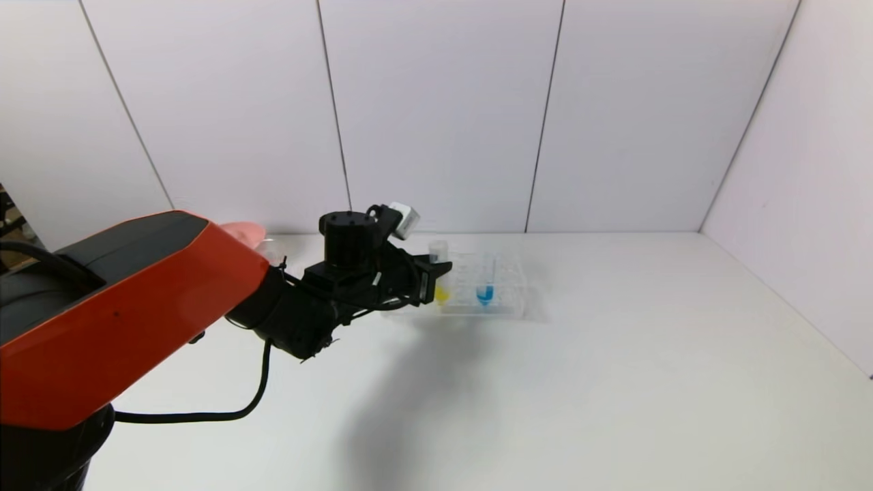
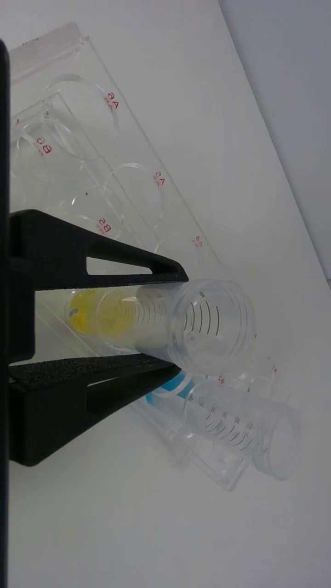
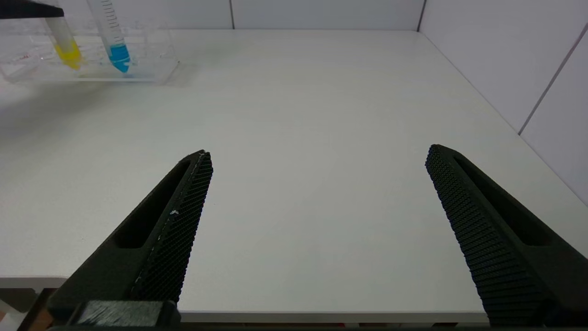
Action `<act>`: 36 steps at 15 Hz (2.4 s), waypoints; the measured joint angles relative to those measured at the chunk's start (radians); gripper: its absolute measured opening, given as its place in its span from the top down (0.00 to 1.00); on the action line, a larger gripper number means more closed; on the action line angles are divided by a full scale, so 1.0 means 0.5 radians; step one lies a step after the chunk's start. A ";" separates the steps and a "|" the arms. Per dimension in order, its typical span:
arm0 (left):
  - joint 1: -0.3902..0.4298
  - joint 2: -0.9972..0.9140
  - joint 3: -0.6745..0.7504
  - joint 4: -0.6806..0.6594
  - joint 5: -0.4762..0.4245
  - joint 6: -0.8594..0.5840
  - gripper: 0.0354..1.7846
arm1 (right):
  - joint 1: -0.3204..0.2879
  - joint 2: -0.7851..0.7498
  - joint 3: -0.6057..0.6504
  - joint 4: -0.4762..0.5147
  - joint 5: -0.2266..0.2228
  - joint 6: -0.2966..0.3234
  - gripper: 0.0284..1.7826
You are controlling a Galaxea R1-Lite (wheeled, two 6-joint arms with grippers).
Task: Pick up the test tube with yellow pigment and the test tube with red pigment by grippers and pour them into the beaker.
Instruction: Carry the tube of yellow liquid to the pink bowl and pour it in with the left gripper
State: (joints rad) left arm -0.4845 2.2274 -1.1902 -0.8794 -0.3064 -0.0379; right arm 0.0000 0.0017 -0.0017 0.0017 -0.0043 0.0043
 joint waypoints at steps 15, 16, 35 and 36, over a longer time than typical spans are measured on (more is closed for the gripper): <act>-0.001 -0.216 0.133 -0.169 -0.036 -0.004 0.78 | 0.000 0.000 0.000 0.000 0.001 0.001 0.05; -0.001 -0.230 0.143 -0.184 -0.037 -0.003 0.78 | 0.000 0.000 0.000 0.000 0.000 0.000 0.05; 0.188 -0.664 0.251 0.061 -0.027 0.100 0.78 | 0.000 0.000 0.000 0.000 0.000 0.001 0.05; 0.232 -0.697 0.254 0.089 -0.025 0.102 0.78 | 0.000 0.000 0.000 0.000 0.000 0.002 0.05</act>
State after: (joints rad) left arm -0.3685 1.8791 -1.0632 -0.8351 -0.3189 0.0130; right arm 0.0000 0.0017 -0.0017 0.0017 -0.0043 0.0051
